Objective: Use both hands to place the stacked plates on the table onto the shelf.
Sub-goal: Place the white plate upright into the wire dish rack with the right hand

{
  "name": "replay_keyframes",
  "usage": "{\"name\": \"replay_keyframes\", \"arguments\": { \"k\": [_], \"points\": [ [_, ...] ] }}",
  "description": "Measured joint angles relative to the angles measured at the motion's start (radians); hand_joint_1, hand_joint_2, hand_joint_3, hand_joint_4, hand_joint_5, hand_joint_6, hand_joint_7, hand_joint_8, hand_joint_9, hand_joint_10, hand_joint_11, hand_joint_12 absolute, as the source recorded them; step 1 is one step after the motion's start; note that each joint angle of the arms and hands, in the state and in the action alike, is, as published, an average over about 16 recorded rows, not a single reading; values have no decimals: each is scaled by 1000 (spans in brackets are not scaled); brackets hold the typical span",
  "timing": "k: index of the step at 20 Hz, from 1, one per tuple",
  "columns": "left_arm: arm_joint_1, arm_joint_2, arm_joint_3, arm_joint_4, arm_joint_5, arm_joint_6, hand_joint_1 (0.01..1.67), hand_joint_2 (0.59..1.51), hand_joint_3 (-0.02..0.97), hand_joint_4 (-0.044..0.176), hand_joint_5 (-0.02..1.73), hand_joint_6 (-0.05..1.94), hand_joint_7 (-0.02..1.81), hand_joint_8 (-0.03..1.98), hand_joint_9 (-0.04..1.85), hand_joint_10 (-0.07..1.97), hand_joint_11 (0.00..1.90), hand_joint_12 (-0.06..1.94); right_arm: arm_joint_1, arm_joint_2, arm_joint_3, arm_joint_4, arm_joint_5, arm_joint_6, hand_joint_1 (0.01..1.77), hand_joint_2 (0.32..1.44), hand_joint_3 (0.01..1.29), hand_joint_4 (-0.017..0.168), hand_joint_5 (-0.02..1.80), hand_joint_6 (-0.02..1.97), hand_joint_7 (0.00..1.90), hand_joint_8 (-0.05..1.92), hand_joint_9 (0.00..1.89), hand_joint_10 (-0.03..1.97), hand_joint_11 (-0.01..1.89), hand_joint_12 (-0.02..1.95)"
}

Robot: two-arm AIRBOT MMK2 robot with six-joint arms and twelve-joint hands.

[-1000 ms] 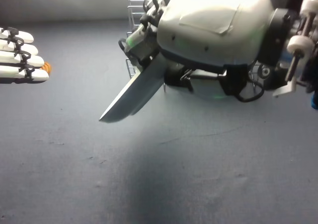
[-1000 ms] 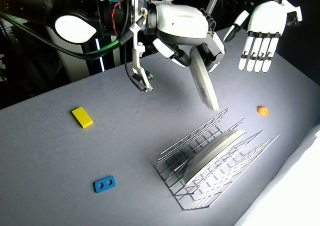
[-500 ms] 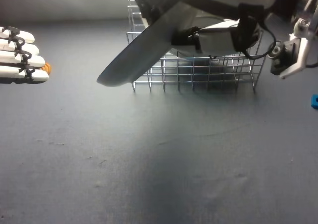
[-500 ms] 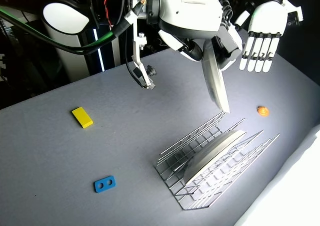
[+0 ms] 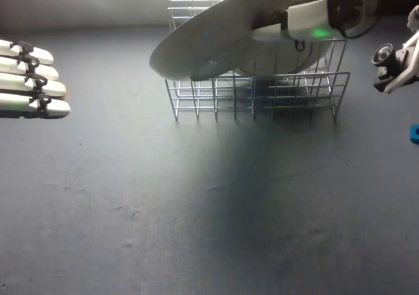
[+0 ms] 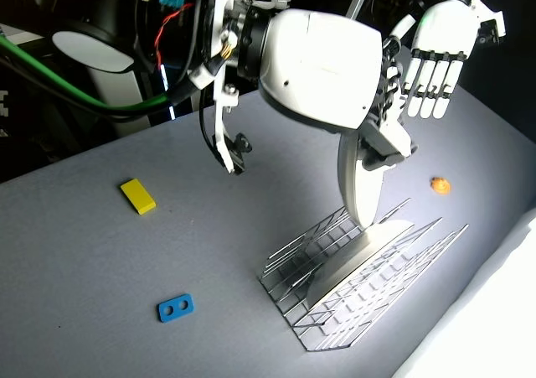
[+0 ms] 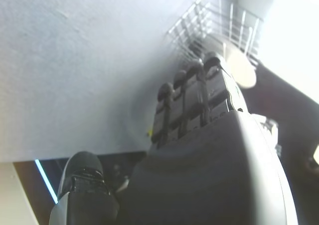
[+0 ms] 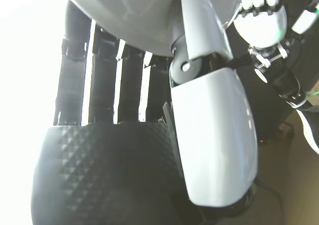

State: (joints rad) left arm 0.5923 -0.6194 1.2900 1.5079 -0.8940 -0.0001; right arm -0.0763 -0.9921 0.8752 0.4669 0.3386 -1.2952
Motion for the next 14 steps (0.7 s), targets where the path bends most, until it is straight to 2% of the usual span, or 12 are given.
{"name": "replay_keyframes", "arguments": {
  "k": [6,14],
  "points": [
    [-6,20,-16,-5,-77,0,13,1099,9,7,94,8,80,1,71,13,28,41,11,1,21,93,-17,-8,1276,1045,13,-1,898,977,966,1087,919,932,639,1288],
    [-55,68,-71,-25,-186,0,13,1098,9,7,96,9,73,0,66,13,35,24,25,-1,35,233,-26,-30,1281,1046,13,-5,882,966,951,1132,897,957,648,1287]
  ]
}}
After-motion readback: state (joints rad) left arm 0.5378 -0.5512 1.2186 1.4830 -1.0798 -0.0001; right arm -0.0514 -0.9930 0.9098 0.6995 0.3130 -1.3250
